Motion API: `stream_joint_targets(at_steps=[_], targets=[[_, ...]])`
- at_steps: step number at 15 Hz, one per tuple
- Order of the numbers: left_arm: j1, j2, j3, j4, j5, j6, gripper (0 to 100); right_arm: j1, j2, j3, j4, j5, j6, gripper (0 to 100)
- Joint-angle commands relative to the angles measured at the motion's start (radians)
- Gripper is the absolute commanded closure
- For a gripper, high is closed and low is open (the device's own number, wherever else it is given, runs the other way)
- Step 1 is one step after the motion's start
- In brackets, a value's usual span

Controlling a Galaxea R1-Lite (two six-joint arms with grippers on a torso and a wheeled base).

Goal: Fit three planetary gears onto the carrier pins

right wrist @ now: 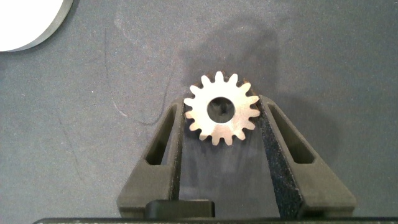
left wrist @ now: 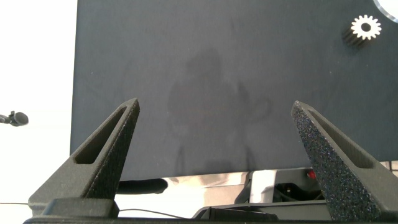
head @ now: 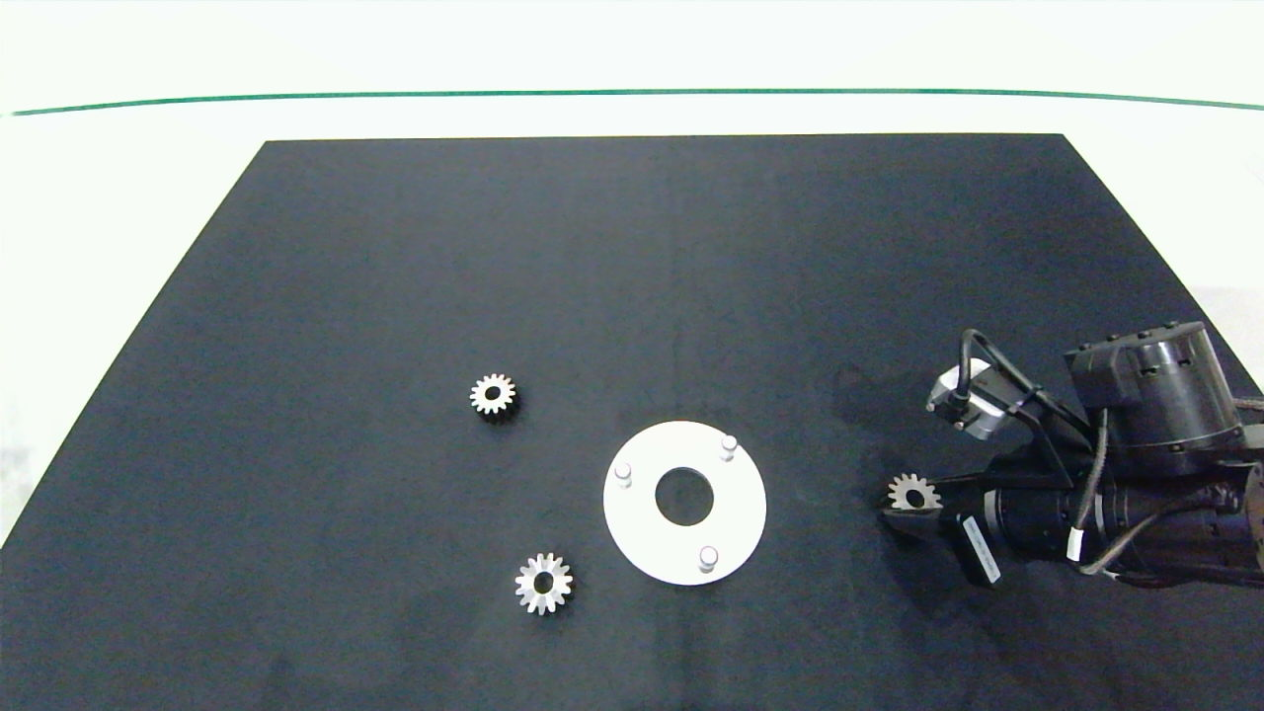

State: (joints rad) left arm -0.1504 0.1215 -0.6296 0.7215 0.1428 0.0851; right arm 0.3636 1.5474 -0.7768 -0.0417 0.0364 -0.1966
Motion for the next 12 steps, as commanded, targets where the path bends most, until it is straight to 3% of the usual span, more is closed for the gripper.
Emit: stream_joint_targets(at_steps=[1,6,9,12], targets=[[0.0,0.0,0.001,0.004,0.001,0.001,0,0.0,-0.001,0.001,0.002,0.0,-0.001,87],[0.0,0.001,0.001,0.004,0.001,0.004,0,0.0,-0.02,0.016,0.011,-0.001,-0.001,96],[0.0,0.003,0.001,0.003,0.001,0.005,0,0.003,-0.087,0.004,0.017,-0.003,-0.01,96],[0.0,0.006,0.002,0.003,0.0,0.013,0,0.058,-0.198,-0.044,0.109,-0.055,-0.058,96]])
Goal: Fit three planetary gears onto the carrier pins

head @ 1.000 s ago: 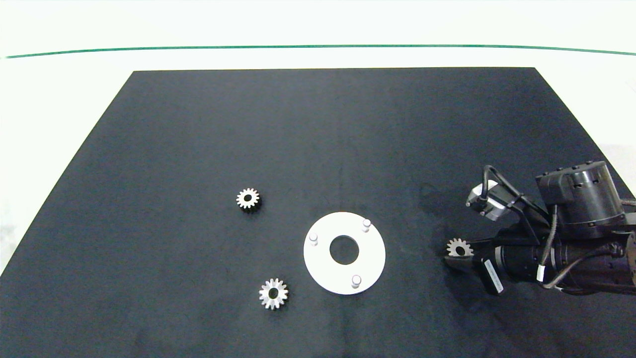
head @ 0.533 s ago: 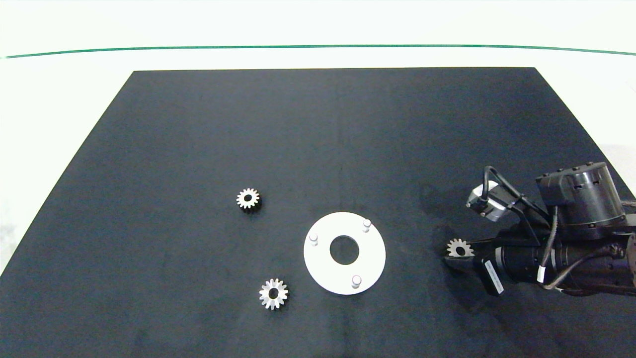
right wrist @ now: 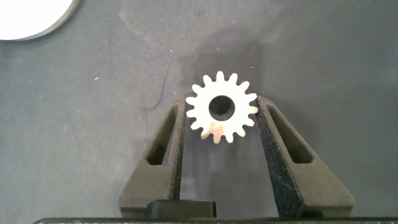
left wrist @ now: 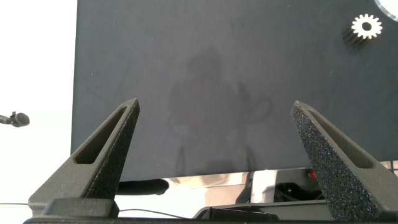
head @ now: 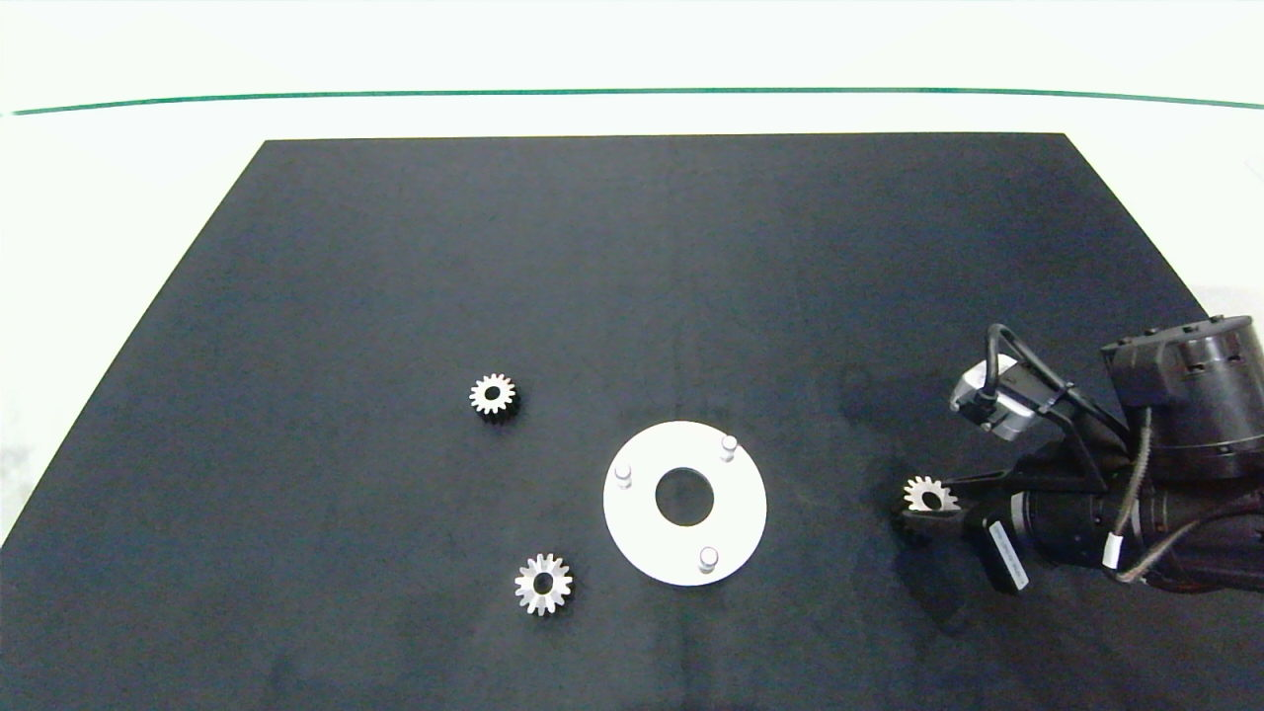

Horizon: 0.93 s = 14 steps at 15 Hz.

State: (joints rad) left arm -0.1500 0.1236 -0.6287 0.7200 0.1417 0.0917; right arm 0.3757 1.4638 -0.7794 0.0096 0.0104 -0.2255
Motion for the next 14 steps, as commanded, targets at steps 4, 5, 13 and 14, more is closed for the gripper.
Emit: stream_joint_targets(at_steps=[4,5,13,14], targets=[[0.001,0.002,-0.002,0.004,0.001,0.017,0,0.187,-0.201,-0.095,0.107,-0.132,-0.032,96],[0.001,0.002,-0.002,0.003,0.001,0.017,0,0.218,-0.206,-0.121,0.11,-0.152,-0.032,96],[0.001,0.008,-0.002,0.001,0.001,0.017,0,0.373,-0.131,-0.112,0.112,-0.185,-0.023,96],[0.001,0.01,-0.002,0.001,0.001,0.017,0,0.377,-0.103,-0.109,0.107,-0.184,-0.023,96]])
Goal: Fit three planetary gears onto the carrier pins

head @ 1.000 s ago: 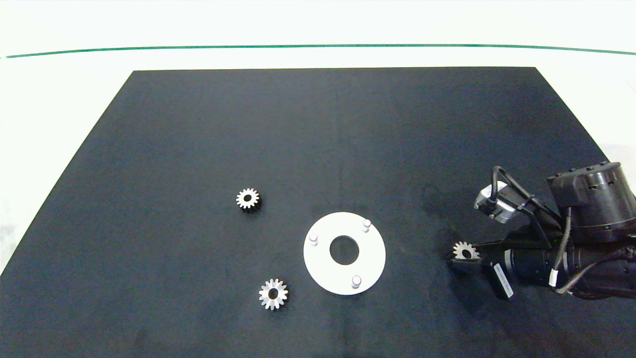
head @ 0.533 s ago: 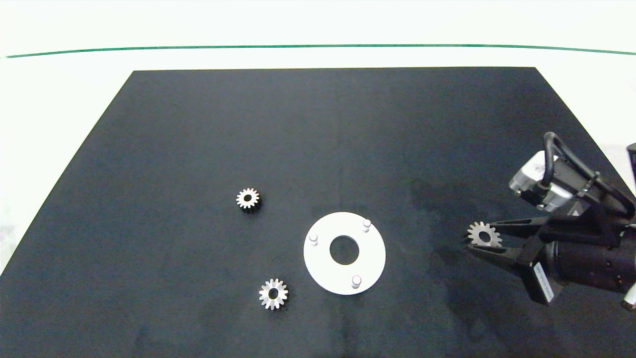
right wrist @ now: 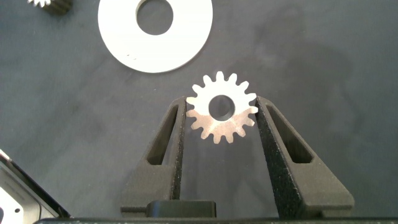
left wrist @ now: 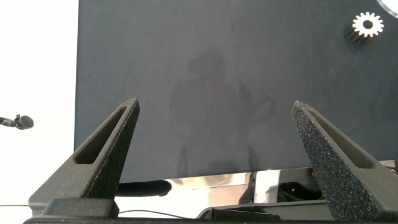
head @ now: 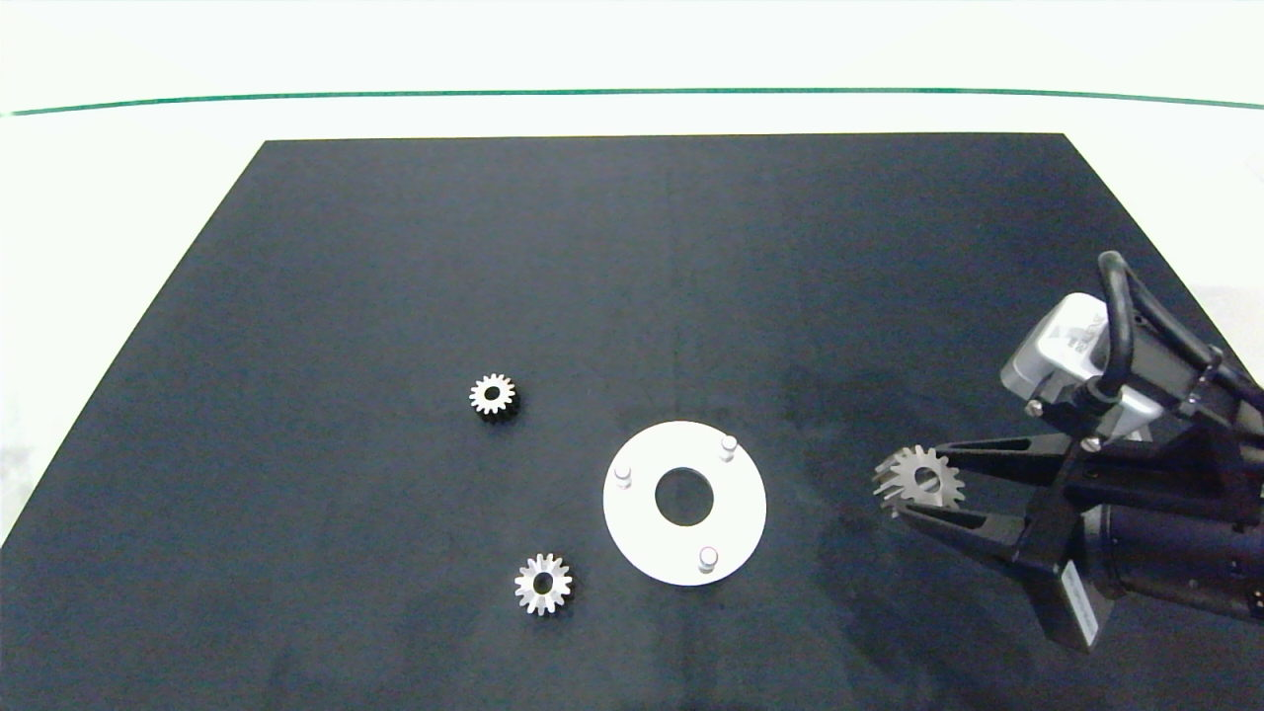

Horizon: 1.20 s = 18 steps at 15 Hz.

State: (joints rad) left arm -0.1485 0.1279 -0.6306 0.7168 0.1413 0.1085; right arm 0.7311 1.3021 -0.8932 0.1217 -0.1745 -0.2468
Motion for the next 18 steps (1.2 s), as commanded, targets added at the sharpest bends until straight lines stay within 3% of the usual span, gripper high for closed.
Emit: stream_joint_targets(at_steps=[1,4,7,9,18], targets=[[-0.002,0.004,0.0,0.004,0.001,0.0,0,0.025,0.085,0.003,-0.01,0.003,-0.002,96],[-0.002,0.006,0.002,0.004,0.001,0.0,0,0.064,0.14,0.003,-0.037,0.001,0.023,96],[-0.002,0.007,0.002,0.004,0.001,0.0,0,0.076,0.164,0.0,-0.056,-0.008,0.024,96],[-0.002,0.006,0.0,0.004,0.001,0.0,0,0.064,0.187,-0.007,-0.12,-0.02,0.023,96],[-0.002,-0.001,0.0,0.001,-0.002,0.0,0,-0.01,0.302,-0.139,-0.131,-0.028,0.027,96]])
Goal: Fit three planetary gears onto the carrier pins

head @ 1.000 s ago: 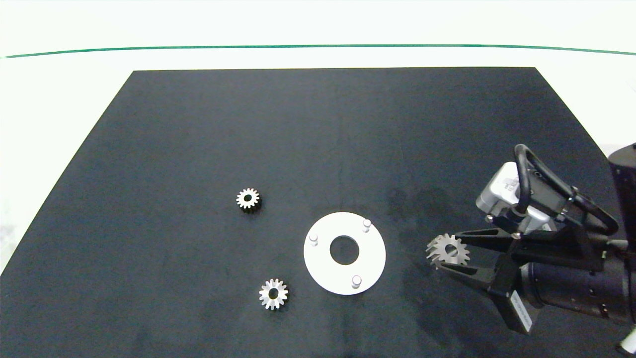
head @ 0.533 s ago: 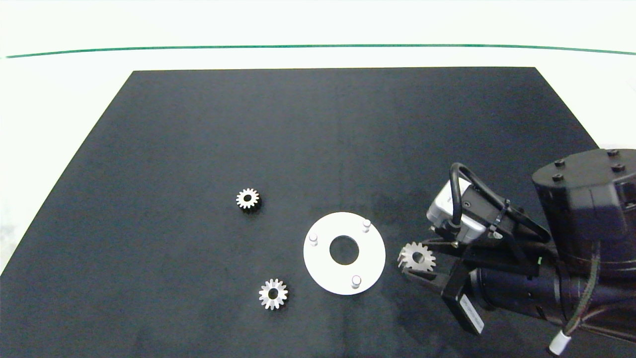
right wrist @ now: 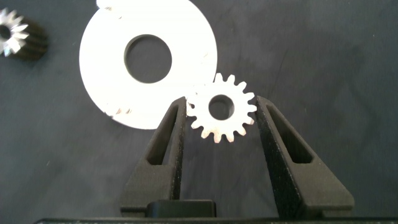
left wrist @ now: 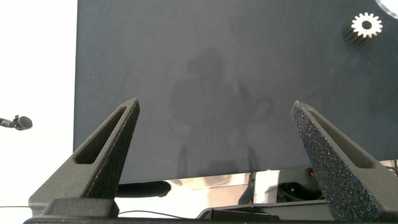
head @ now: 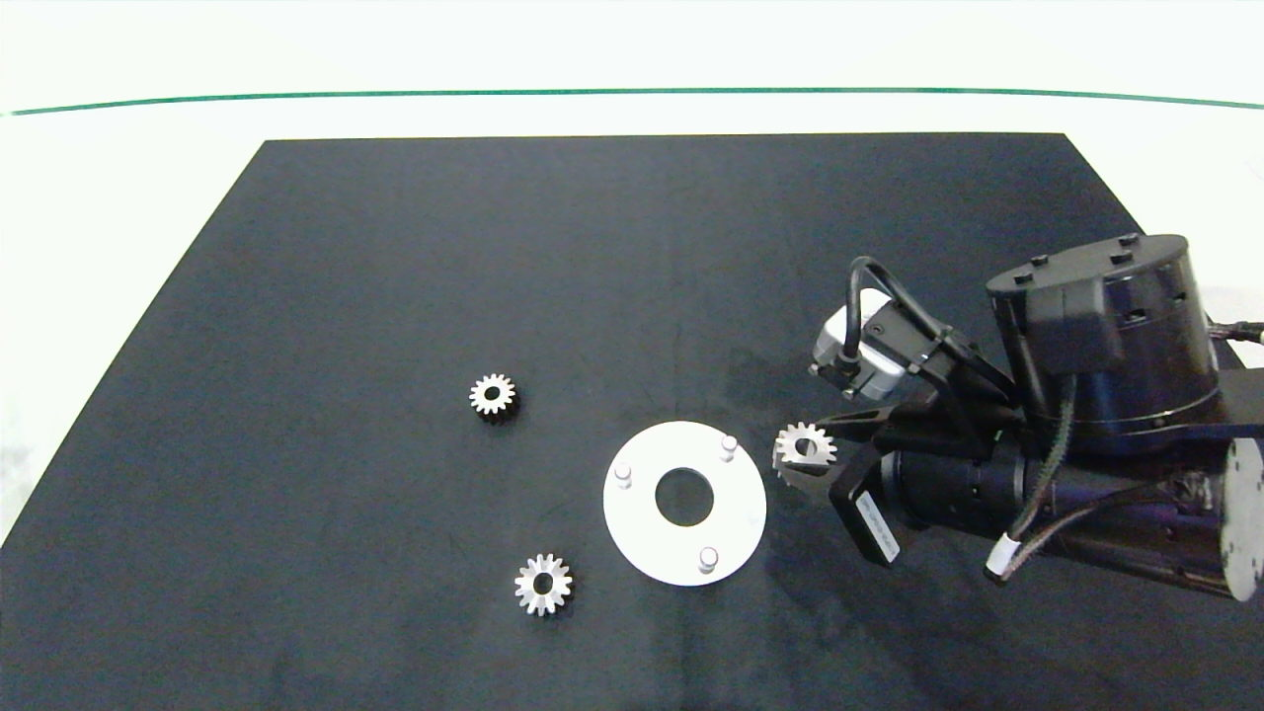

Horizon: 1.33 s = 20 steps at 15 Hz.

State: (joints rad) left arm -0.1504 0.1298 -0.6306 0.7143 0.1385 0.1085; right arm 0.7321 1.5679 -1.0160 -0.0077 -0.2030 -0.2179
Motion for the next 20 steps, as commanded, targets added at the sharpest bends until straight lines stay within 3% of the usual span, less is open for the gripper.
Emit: stream_joint_targets(at_steps=[1,2,10,20], targets=[[-0.001,-0.001,0.0,0.004,0.0,0.0,0,-0.011,0.05,-0.027,-0.005,0.0,0.011,96],[-0.001,-0.001,0.0,0.004,0.0,0.0,0,-0.013,0.061,-0.041,-0.005,-0.001,0.022,96],[-0.012,0.007,-0.001,-0.01,0.0,0.0,0,-0.01,0.124,-0.127,0.0,-0.001,0.022,96],[-0.011,0.016,-0.031,-0.015,0.0,0.0,0,-0.007,0.149,-0.156,0.0,0.004,0.022,96]])
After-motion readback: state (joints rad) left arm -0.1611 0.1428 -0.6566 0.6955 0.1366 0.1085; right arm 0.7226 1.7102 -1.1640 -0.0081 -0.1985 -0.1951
